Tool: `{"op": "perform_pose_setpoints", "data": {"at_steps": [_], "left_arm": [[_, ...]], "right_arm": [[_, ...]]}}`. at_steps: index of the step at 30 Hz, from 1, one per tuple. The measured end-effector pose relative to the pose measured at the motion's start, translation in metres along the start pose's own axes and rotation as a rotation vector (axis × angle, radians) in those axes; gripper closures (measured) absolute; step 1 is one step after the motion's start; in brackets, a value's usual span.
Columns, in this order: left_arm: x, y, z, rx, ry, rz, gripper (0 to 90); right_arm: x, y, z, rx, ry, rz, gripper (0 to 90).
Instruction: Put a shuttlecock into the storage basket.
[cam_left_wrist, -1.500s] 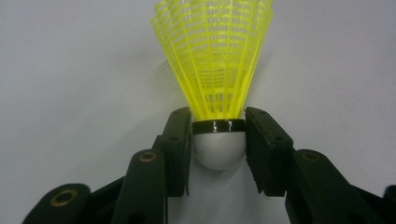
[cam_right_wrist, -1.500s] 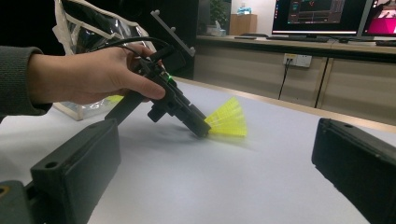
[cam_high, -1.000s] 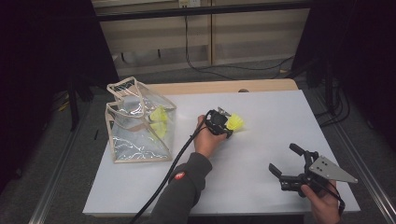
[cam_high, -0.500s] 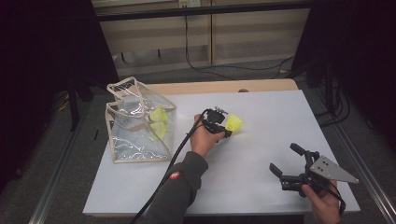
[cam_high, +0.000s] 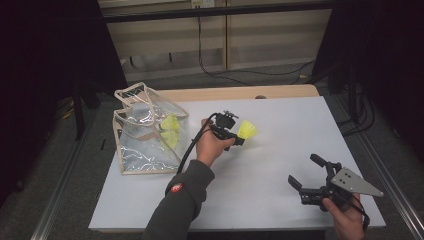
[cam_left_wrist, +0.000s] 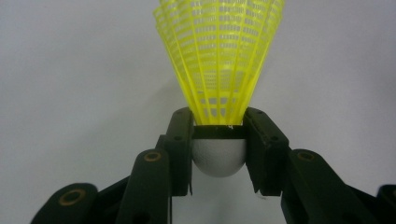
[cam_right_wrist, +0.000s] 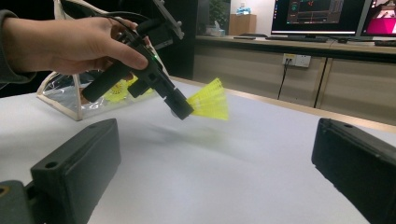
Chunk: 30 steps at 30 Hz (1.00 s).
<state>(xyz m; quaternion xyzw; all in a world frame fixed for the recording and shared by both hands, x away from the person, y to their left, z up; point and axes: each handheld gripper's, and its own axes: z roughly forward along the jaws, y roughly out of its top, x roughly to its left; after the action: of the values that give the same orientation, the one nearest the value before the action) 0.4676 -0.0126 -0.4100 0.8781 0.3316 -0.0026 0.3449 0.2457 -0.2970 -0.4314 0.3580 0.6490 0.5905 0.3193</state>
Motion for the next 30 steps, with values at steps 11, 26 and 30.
{"op": "perform_pose_setpoints", "data": {"at_steps": [11, 26, 30], "left_arm": [[0.000, 0.001, -0.017, 0.003, -0.037, -0.042, 64.6], [0.006, 0.001, -0.032, 0.023, -0.043, -0.082, 64.6], [0.007, 0.002, -0.036, 0.028, -0.037, -0.092, 64.6]], "right_arm": [[0.001, 0.000, 0.000, -0.003, 0.000, -0.003, 1.0], [0.001, 0.000, 0.000, 0.001, -0.002, -0.006, 1.0], [0.001, 0.001, 0.000, -0.001, -0.001, -0.006, 1.0]]}}
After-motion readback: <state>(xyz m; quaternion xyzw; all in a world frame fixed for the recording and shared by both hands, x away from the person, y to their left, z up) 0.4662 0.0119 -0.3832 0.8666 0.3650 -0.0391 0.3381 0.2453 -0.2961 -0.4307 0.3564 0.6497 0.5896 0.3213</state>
